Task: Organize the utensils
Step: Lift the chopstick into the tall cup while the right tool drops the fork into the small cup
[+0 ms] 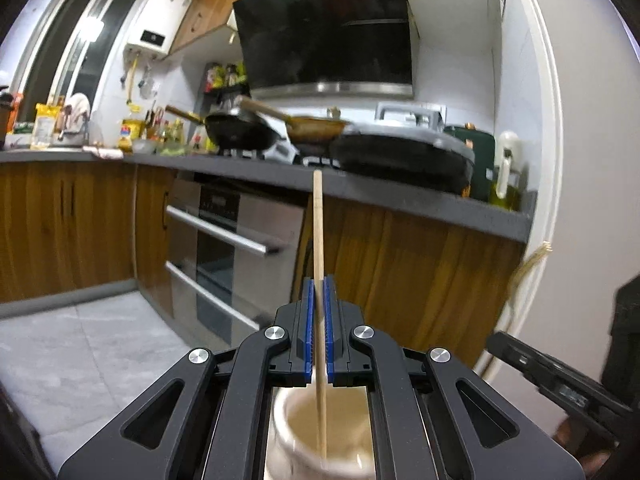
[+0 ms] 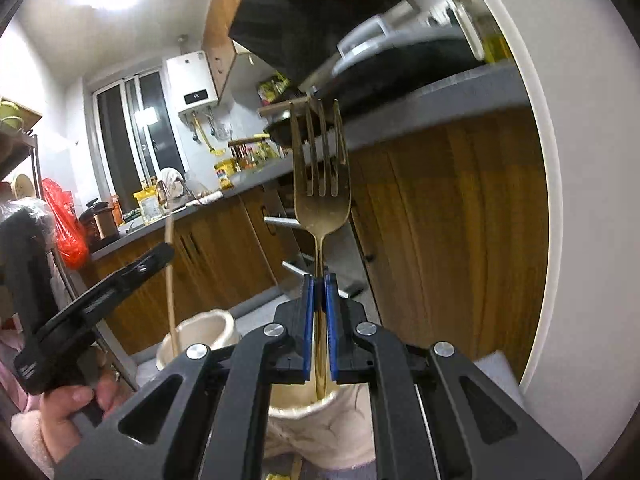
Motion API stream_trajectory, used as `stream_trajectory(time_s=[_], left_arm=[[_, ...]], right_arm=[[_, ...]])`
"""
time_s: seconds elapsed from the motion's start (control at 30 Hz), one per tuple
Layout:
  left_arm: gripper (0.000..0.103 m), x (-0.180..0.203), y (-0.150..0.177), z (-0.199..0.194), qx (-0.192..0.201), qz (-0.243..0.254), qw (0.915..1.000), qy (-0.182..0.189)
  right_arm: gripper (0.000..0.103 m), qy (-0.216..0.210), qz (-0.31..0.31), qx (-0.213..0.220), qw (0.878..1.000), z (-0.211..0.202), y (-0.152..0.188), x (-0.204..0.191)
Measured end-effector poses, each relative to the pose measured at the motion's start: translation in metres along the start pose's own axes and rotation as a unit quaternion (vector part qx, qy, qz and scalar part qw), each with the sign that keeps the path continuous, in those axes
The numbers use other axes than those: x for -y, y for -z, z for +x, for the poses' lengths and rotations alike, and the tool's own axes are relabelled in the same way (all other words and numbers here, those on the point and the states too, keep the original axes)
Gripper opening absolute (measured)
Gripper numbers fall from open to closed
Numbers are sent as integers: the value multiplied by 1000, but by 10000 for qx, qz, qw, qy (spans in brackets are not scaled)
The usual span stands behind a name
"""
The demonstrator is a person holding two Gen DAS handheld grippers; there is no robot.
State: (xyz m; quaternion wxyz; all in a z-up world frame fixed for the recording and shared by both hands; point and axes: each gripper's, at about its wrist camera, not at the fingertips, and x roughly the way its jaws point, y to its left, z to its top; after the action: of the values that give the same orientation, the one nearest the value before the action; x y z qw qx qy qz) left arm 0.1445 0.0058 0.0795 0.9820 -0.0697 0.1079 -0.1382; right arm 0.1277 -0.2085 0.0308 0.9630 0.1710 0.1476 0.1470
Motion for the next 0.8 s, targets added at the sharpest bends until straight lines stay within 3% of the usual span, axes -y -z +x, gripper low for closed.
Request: stream_trajectory(time_s=[0.3,0.47,0.8], left_arm=[[5,-14,35,-13,-498,-185,9982,-276],[6,-12,43,-14,-541,-15,9979,-360],[23,-12,45,-16,-671,35,9970,-382]], right_arm=[[6,114,-174,-282,9994,7,13,-3],[6,142,-258,-292,9991,6,18,-5],[8,231,-142,-436,9987,12,18,-3]])
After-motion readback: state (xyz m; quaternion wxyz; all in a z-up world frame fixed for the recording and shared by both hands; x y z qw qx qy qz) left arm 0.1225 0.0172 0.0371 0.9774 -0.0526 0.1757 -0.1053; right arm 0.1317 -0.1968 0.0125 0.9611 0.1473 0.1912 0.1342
